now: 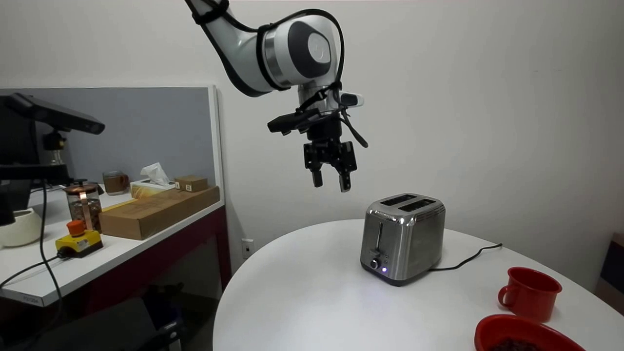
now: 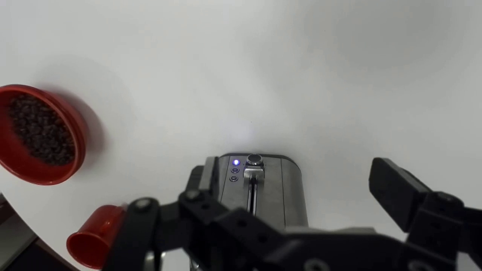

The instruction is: Turn on the the toaster

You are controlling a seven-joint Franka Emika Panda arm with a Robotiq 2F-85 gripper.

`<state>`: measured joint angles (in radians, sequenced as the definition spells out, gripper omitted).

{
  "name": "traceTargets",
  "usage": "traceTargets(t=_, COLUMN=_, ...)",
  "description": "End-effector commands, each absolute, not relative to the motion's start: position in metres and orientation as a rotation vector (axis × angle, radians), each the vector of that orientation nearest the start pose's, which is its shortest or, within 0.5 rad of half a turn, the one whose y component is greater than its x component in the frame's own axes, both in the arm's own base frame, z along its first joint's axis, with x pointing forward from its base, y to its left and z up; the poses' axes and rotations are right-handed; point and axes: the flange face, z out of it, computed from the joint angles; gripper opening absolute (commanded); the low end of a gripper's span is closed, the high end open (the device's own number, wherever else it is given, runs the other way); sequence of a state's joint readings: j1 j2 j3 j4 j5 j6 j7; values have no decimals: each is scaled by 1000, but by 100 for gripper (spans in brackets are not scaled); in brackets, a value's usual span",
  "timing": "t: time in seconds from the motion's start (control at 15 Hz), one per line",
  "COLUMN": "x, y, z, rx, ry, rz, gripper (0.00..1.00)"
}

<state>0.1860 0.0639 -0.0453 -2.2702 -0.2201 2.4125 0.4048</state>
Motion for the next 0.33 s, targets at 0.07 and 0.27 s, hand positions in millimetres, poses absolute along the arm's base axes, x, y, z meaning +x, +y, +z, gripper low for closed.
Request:
traceTargets(t=0.07, x=526, y=72, z=336, rx=-3262, ry=173, rz=-181, gripper=100)
traceTargets(t=0.27, x=526, y=73, z=335, rx=-3262, ry=172, rz=-179, gripper=100)
